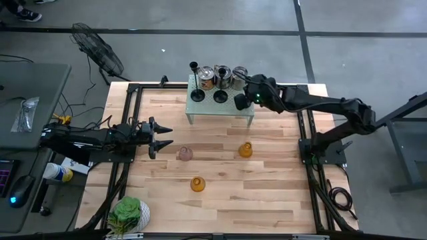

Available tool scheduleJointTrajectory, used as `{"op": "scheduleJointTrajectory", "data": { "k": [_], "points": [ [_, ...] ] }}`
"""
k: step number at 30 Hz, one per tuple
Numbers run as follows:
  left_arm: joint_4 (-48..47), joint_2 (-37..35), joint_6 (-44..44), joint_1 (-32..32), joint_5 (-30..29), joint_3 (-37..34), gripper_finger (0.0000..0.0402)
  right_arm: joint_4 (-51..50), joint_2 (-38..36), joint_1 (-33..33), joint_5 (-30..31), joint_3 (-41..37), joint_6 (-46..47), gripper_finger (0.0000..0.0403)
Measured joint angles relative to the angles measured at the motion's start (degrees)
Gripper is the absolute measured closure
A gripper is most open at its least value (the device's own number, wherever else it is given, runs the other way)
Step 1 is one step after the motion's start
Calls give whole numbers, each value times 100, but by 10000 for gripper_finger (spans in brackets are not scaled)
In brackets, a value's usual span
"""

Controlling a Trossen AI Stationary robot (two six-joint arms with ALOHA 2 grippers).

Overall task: Pick & Place candle stick holders
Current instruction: Put the black candle holder on the shelf

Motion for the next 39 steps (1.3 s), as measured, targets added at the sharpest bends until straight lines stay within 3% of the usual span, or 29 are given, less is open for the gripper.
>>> {"op": "scheduleJointTrajectory", "data": {
  "k": [19, 39],
  "points": [
    [0, 1, 1, -1, 0, 0, 148, 240, 236, -530, 40, 1, -131, 398],
    [0, -1, 1, -1, 0, 0, 148, 381, 422, -602, -114, 3, -83, 398]
  ]
}}
